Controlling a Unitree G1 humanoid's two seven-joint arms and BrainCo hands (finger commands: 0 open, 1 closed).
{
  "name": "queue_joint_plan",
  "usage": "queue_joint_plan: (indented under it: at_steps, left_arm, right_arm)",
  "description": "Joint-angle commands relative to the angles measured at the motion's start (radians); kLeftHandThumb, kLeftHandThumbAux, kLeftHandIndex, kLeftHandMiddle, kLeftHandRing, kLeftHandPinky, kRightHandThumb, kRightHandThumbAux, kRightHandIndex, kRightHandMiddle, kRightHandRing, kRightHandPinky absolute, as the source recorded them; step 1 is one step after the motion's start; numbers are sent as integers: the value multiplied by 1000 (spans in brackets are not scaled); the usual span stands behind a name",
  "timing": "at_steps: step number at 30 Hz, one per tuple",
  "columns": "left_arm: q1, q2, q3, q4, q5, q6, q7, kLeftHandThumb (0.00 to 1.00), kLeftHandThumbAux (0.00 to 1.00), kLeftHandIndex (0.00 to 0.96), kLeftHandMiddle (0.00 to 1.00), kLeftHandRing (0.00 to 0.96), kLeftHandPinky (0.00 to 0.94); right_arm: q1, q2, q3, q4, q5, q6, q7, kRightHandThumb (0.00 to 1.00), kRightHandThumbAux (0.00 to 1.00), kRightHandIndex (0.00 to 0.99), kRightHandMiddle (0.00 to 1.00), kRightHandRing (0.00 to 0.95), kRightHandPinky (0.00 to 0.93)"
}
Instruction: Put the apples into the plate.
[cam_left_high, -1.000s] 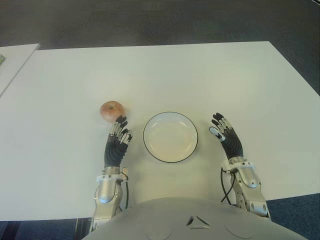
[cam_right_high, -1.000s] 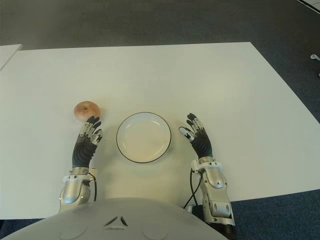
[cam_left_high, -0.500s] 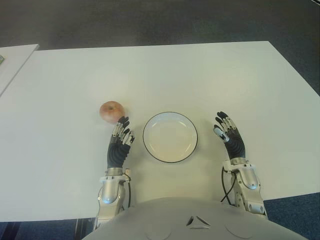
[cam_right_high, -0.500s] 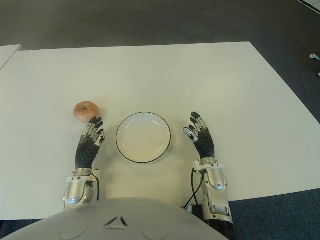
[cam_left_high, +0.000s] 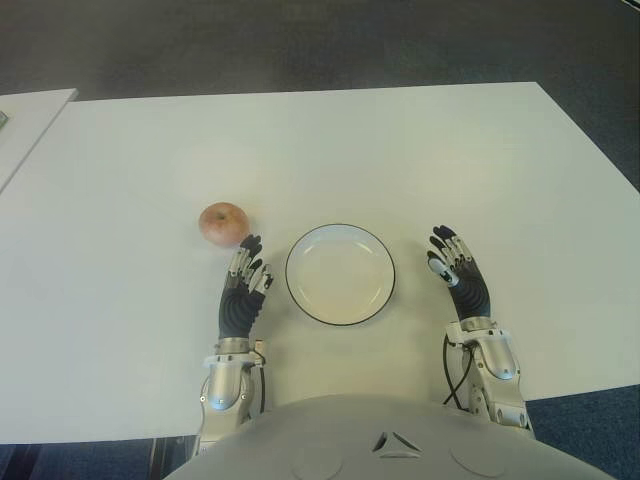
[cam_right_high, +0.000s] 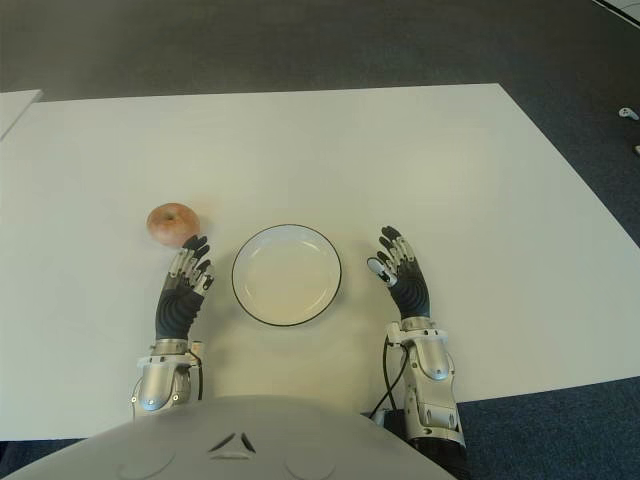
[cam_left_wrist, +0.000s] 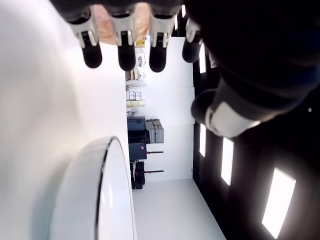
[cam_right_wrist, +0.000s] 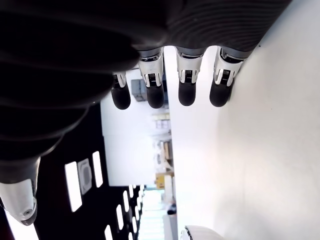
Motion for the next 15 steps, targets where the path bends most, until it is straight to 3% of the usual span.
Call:
queue_joint_plan:
  at_steps: [1, 4, 7, 11, 15]
  left_arm:
    - [4, 6, 5, -1, 6, -1, 11, 186, 608, 87, 111, 106, 123]
    - [22, 20, 17, -66, 31, 7, 17, 185, 601, 88, 106, 106, 123]
    - [0, 69, 77, -148, 134, 16, 50, 186, 601, 86, 101, 102, 120]
    - [-91, 188, 187, -234, 422, 49, 127, 200, 597, 80, 89, 93, 109]
    - [-139, 260, 225, -284, 612, 109, 161, 239, 562, 79, 83, 87, 93]
  right_arm:
    - [-11, 3, 0, 25, 2, -9, 6, 178, 553, 92, 104, 64, 75]
    - [-16, 2, 1, 33, 2, -10, 8, 179, 551, 91, 105, 64, 74]
    - [-27, 3, 3, 47, -2, -12, 8, 181, 548, 92, 106, 65, 73]
    - [-51, 3, 9, 87, -11, -19, 9, 181, 540, 90, 107, 64, 69]
    - [-65, 3, 13, 109, -16, -20, 7, 174, 535, 85, 103, 60, 61]
